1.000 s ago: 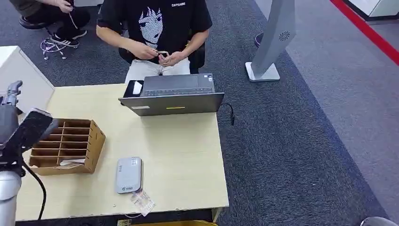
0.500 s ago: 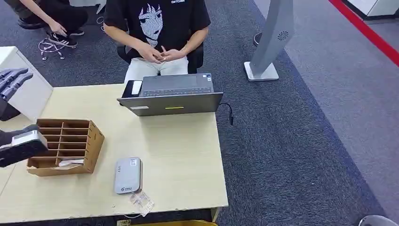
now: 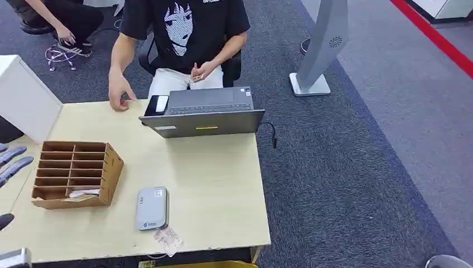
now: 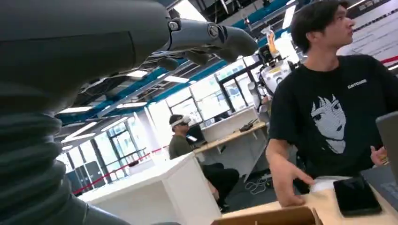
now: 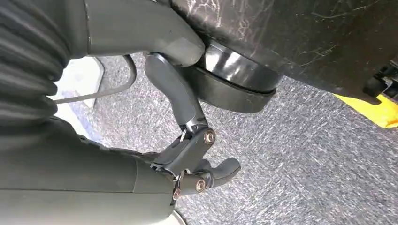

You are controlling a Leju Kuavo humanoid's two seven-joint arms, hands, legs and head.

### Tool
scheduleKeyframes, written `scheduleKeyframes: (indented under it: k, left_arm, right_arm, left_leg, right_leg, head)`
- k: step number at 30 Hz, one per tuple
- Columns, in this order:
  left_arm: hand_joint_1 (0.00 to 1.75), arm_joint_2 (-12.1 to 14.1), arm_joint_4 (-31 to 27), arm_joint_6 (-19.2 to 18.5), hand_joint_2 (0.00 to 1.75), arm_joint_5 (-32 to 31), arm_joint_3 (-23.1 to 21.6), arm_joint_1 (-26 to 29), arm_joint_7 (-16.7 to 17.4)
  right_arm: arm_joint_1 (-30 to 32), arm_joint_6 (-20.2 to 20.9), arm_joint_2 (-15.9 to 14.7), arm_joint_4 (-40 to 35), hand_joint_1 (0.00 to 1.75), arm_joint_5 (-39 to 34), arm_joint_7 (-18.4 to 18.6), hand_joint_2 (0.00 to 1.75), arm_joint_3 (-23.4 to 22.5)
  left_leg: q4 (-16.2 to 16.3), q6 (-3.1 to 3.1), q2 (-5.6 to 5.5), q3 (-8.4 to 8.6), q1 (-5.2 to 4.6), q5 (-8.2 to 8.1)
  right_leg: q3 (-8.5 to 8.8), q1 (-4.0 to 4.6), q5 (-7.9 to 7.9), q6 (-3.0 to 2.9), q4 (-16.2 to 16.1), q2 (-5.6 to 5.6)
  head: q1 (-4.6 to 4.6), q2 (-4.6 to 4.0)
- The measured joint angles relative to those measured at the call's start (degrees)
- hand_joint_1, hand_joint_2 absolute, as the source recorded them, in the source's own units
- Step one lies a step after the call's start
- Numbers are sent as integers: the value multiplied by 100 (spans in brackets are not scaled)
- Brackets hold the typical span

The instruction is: Pass the card to the sensor for recognition and then transmit it.

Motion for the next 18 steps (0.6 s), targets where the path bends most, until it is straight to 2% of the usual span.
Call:
scheduleKeyframes:
  k: [3, 8, 13, 18]
  left_arm:
    - [0, -164, -139, 298, 175, -48, 213, 801, 183]
    - [0, -415, -212, 395, 175, -48, 338, 1314, 376]
    - [0, -710, -201, 544, 175, -6, 334, 1374, 684]
    - [0, -1040, 52, 520, 175, 26, 279, 1072, 861]
  right_arm:
    - [35, 9, -4, -74, 0, 4, 74, 175, -2]
    - [51, 15, -13, -138, 0, 11, 129, 175, -4]
    - [92, 17, -22, -205, 0, 111, 243, 175, -4]
    - [102, 39, -24, -236, 0, 116, 269, 175, -7]
  left_leg:
    - [0, -4, -8, -1, 1, -5]
    - [0, -6, -20, -2, 2, -3]
    - [0, -6, -25, -1, 3, -1]
    - [0, -7, -31, -1, 3, 1]
  right_leg:
    - [1, 1, -1, 0, -1, -8]
    - [7, 1, -1, 0, -1, -23]
    - [8, 1, 0, 0, 0, -29]
    - [9, 2, 0, -1, 1, -32]
  head:
    - [-4, 0]
    - [-4, 0]
    - [-4, 2]
    - [-7, 2]
